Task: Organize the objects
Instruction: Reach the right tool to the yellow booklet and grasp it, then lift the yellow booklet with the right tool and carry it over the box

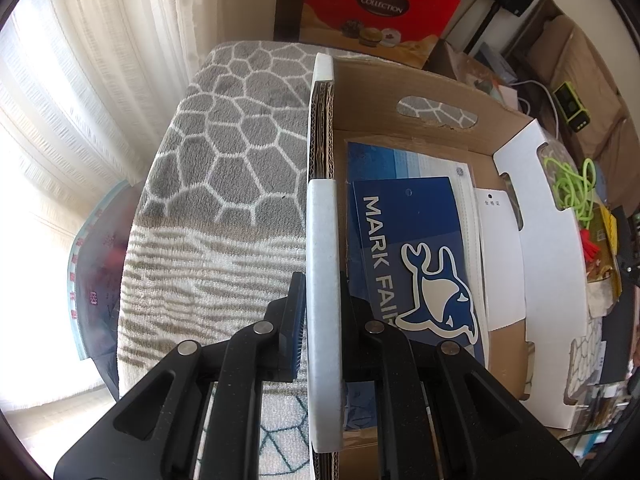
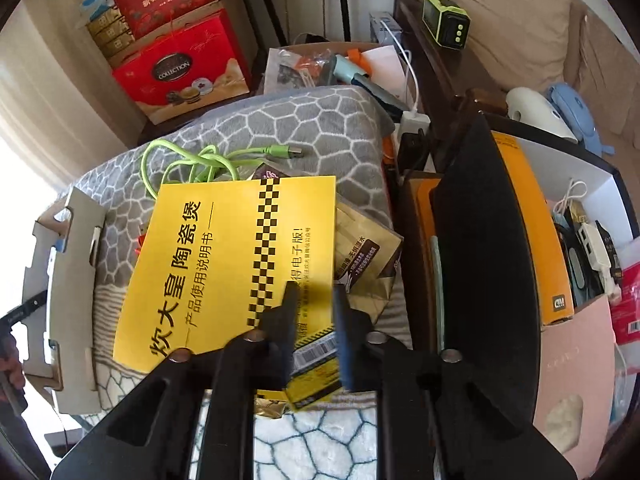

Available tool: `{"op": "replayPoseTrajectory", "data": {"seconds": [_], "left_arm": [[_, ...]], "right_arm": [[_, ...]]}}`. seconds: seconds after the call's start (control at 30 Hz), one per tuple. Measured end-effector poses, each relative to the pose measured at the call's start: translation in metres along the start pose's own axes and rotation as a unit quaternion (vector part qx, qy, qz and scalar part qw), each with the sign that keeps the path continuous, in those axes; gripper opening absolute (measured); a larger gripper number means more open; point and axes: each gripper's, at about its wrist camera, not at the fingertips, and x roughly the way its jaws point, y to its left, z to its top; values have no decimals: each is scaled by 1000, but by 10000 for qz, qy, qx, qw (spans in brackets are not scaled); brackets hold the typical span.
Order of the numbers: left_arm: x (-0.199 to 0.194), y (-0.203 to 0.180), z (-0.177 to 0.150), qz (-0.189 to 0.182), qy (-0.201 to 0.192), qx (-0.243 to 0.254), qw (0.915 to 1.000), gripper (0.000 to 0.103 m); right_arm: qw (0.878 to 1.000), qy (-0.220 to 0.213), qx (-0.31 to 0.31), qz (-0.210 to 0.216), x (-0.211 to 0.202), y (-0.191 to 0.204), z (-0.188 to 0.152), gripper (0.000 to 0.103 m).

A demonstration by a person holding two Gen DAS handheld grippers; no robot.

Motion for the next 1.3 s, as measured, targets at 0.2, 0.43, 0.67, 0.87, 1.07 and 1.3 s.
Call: {"op": "replayPoseTrajectory", "data": {"seconds": [0.2, 0.43, 0.67, 0.87, 1.07, 1.3], "left_arm": [[0, 0, 0, -2, 1, 1, 10000, 12], [0, 0, 0, 5, -1, 3, 10000, 12], [-1, 0, 0, 6, 2, 1, 10000, 12], [0, 1, 0, -8, 0, -13, 10000, 12], [1, 3, 1, -51, 13, -46, 10000, 12], [1, 4, 0, -78, -6, -71, 9999, 12]], "right_arm": [[9995, -267, -69, 171, -17, 6, -2, 4], [9977, -539, -178, 360, -39, 18, -2, 2], [9946, -765, -232, 667, -63, 29, 2, 1], [9907, -965, -287, 918, -87, 42, 16, 0], [9858, -1101, -513, 1160, -107, 72, 29, 0], [9777, -1151, -961, 1468, -122, 135, 40, 0]]}}
